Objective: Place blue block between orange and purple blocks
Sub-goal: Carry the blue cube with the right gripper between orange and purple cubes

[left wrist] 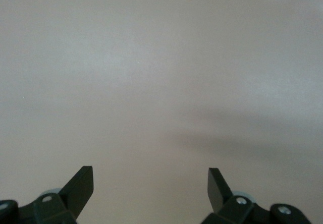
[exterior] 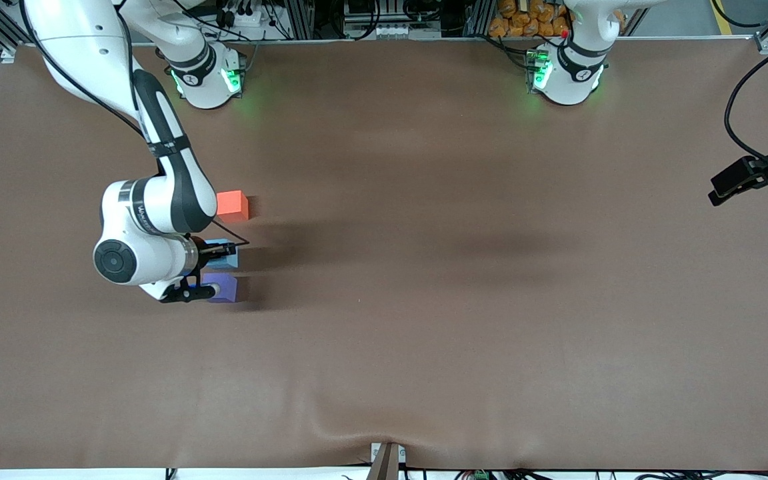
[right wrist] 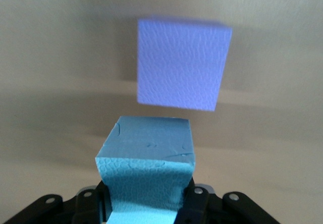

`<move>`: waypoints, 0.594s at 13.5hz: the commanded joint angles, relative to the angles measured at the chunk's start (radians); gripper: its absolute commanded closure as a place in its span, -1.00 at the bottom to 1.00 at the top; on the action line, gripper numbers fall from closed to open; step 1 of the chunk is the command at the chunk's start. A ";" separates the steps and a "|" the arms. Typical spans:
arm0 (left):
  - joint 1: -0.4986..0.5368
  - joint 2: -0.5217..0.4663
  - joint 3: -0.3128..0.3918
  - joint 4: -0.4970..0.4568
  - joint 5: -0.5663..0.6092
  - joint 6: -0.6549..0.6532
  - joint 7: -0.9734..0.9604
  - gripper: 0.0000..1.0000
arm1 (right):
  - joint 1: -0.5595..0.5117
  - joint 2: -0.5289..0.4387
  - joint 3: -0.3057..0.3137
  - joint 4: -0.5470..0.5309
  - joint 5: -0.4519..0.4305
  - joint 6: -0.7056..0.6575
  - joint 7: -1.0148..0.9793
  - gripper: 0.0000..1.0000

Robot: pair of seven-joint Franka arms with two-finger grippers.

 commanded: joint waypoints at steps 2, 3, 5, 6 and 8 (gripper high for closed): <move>0.009 -0.013 -0.004 0.020 -0.013 -0.028 0.019 -1.00 | -0.019 -0.033 0.015 -0.065 -0.010 0.015 -0.019 0.42; 0.009 -0.013 -0.003 0.020 -0.011 -0.030 0.019 -1.00 | -0.022 -0.028 0.015 -0.074 -0.010 0.029 -0.019 0.42; 0.009 -0.013 -0.003 0.019 -0.011 -0.037 0.019 -1.00 | -0.027 -0.027 0.017 -0.126 -0.010 0.114 -0.019 0.42; 0.009 -0.011 -0.003 0.019 -0.011 -0.037 0.020 -1.00 | -0.022 -0.027 0.017 -0.143 -0.008 0.139 -0.019 0.42; 0.007 -0.011 -0.004 0.020 -0.007 -0.037 0.022 -1.00 | -0.028 -0.019 0.017 -0.146 0.001 0.144 -0.017 0.39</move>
